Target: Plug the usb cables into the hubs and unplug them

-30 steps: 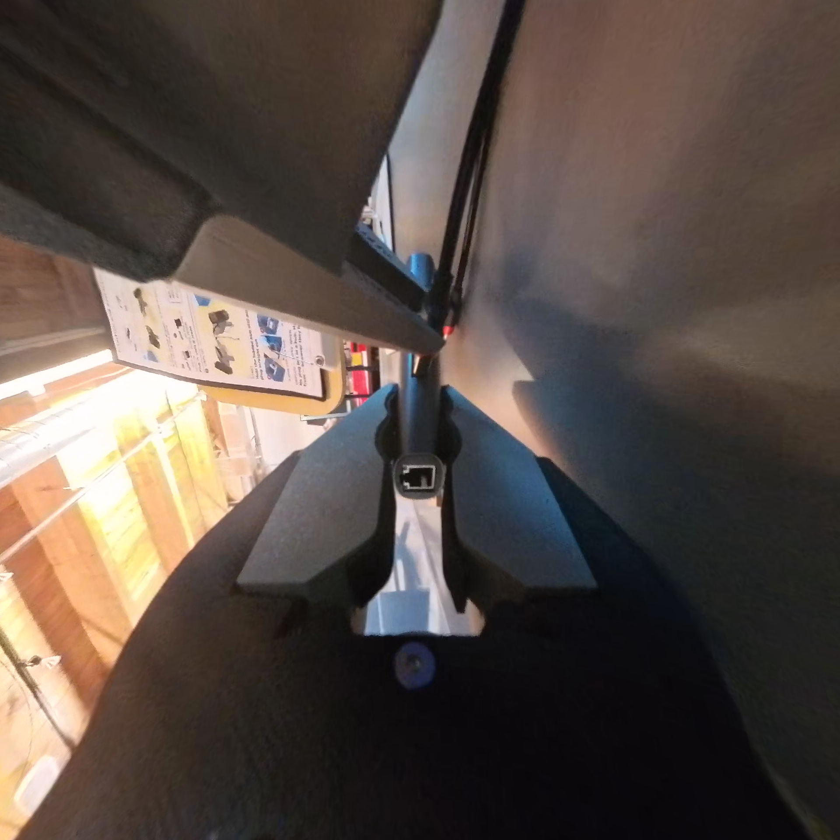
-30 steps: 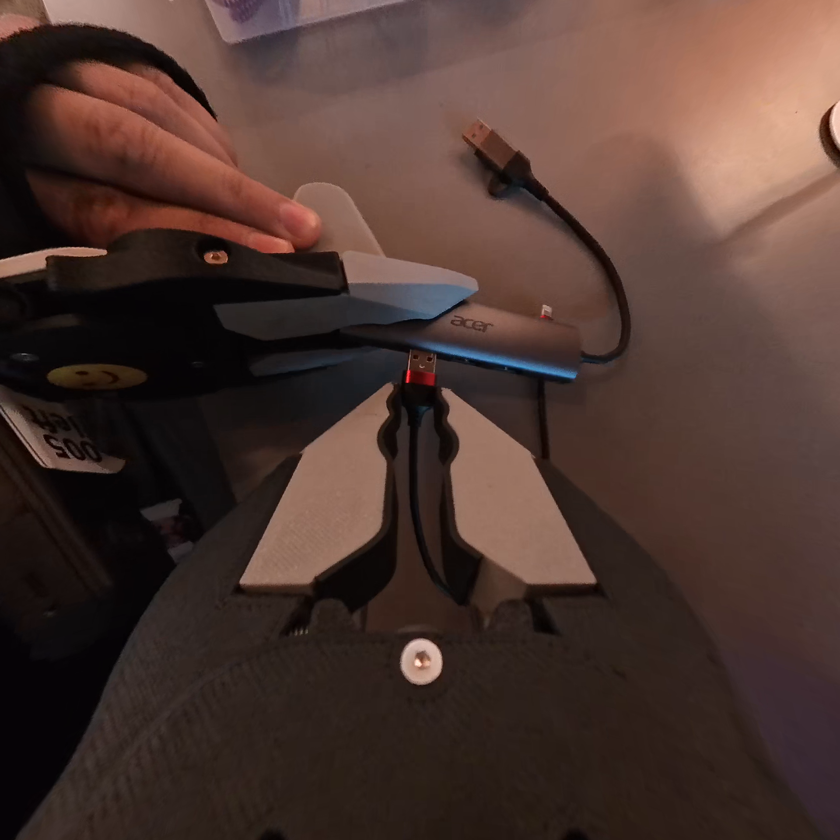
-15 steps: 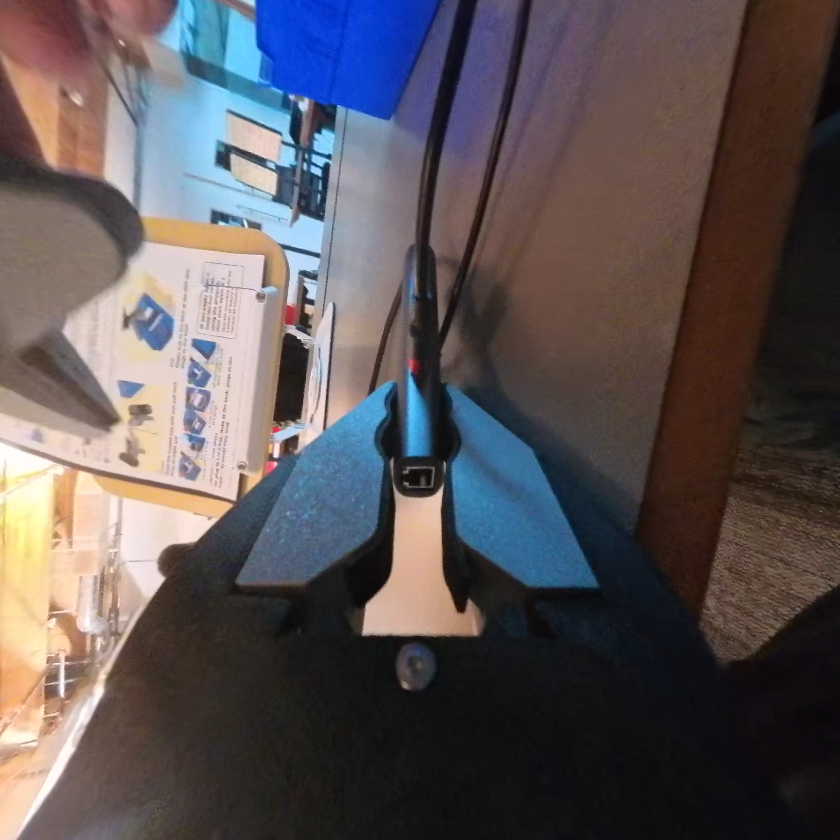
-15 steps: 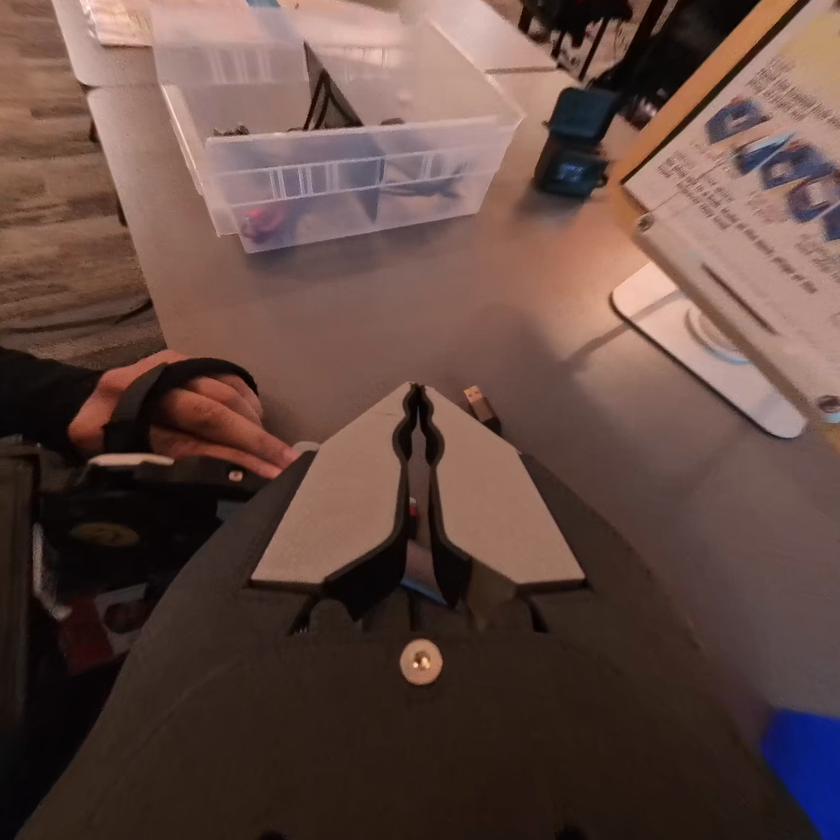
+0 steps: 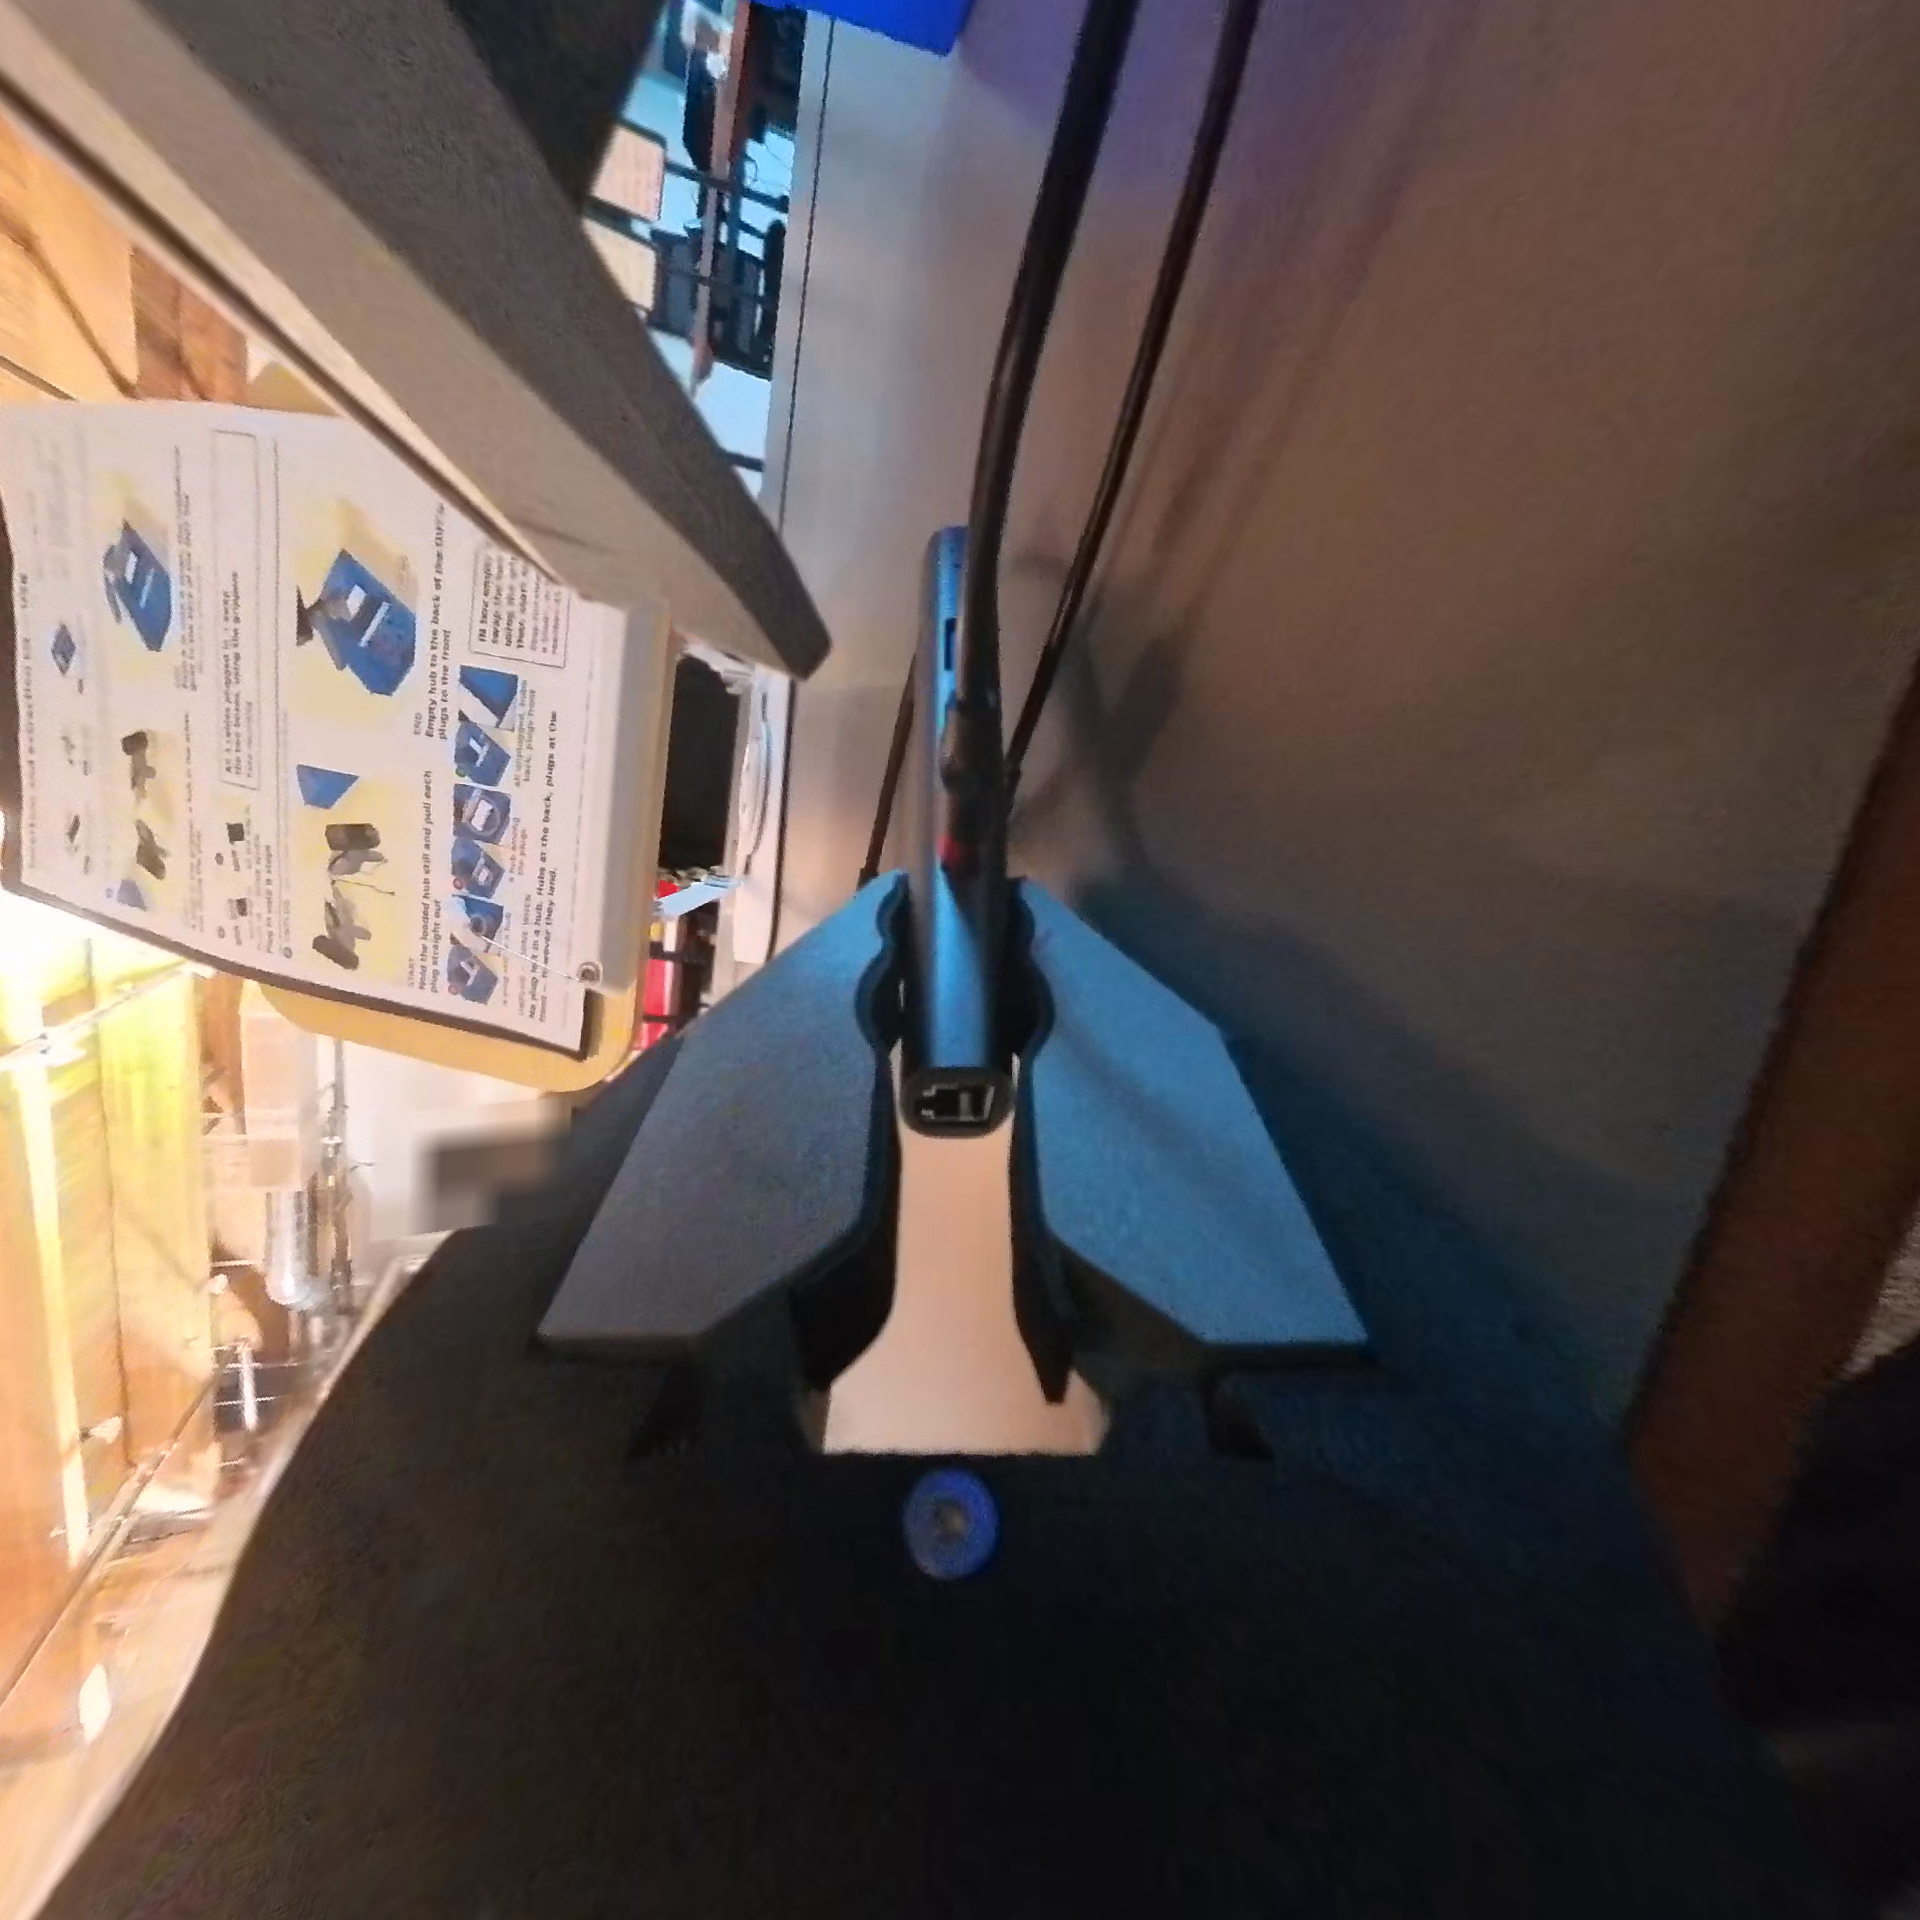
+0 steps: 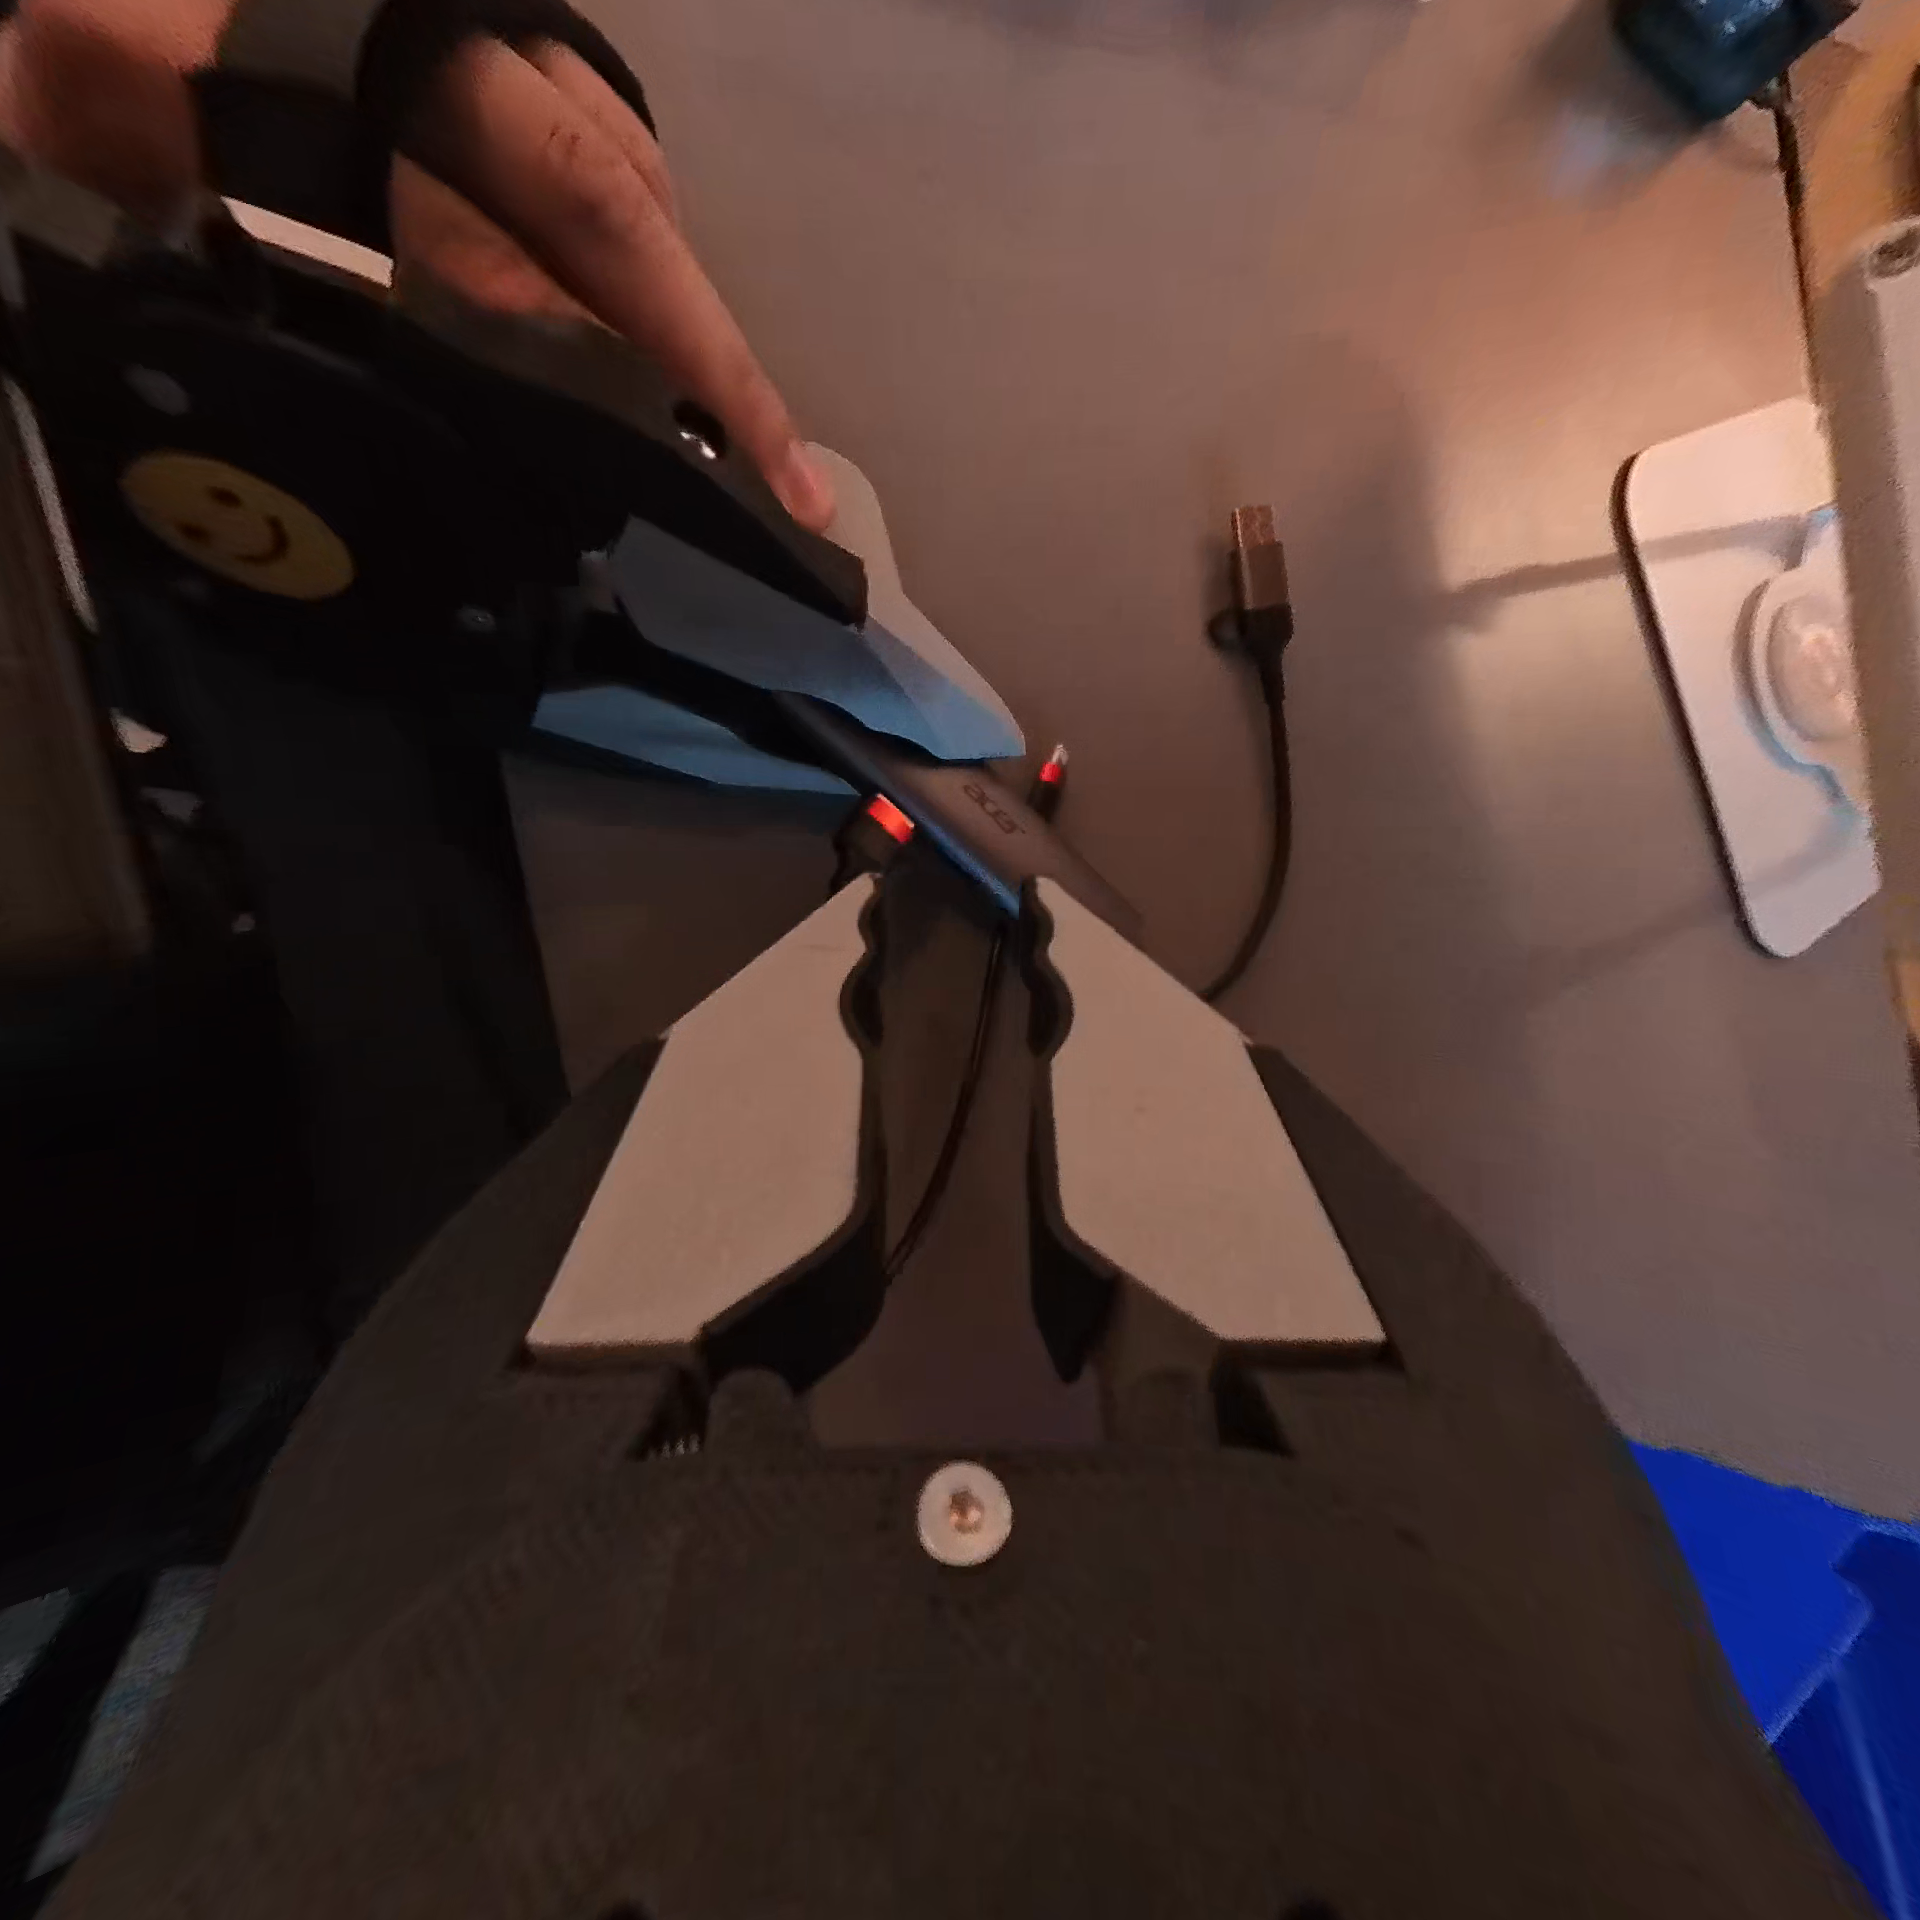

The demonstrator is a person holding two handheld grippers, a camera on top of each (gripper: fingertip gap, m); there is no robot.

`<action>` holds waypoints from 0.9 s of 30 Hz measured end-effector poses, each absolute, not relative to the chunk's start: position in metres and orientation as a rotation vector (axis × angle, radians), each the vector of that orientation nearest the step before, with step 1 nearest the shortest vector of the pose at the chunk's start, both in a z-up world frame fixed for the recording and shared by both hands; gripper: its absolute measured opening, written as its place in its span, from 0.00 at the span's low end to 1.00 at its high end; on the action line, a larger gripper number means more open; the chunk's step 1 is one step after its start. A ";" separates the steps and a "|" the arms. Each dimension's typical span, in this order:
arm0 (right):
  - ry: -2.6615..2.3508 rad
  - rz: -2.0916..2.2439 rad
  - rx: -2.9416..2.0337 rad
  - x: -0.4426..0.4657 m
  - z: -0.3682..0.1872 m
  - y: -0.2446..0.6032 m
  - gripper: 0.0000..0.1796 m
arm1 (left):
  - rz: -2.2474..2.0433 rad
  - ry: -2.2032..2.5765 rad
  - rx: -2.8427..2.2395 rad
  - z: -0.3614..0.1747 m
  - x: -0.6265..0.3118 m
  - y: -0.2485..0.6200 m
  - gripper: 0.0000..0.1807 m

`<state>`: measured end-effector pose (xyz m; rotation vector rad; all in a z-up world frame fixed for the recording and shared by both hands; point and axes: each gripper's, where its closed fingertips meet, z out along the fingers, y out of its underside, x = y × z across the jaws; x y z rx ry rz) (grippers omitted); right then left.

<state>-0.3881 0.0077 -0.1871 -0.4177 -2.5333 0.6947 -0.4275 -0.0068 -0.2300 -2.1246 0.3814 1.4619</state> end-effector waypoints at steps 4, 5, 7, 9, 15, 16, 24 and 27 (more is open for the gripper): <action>-2.496 0.674 -0.330 -0.386 -0.180 0.011 0.15 | 1.456 0.379 -2.132 -0.219 -0.436 -0.021 0.08; -2.470 0.686 -0.330 -0.386 -0.173 0.015 0.16 | 1.396 0.354 -2.144 -0.216 -0.438 -0.024 0.08; -2.403 0.738 -0.374 -0.391 -0.156 0.025 0.17 | 1.245 0.333 -2.144 -0.206 -0.435 -0.029 0.07; -2.361 0.844 -0.392 -0.391 -0.142 0.026 0.21 | 1.073 0.390 -2.121 -0.197 -0.418 -0.029 0.07; -2.433 0.925 -0.145 -0.368 -0.155 -0.015 0.24 | 0.784 0.480 -1.966 -0.158 -0.365 -0.023 0.07; -2.430 0.890 -0.131 -0.369 -0.159 -0.019 0.24 | 0.733 0.487 -1.951 -0.154 -0.356 -0.020 0.07; -2.307 0.845 -0.181 -0.375 -0.133 -0.016 0.08 | 0.549 0.248 -1.935 -0.123 -0.361 -0.028 0.24; -2.162 0.893 -0.344 -0.389 -0.102 0.012 0.08 | 0.457 0.108 -1.975 -0.121 -0.376 -0.042 0.28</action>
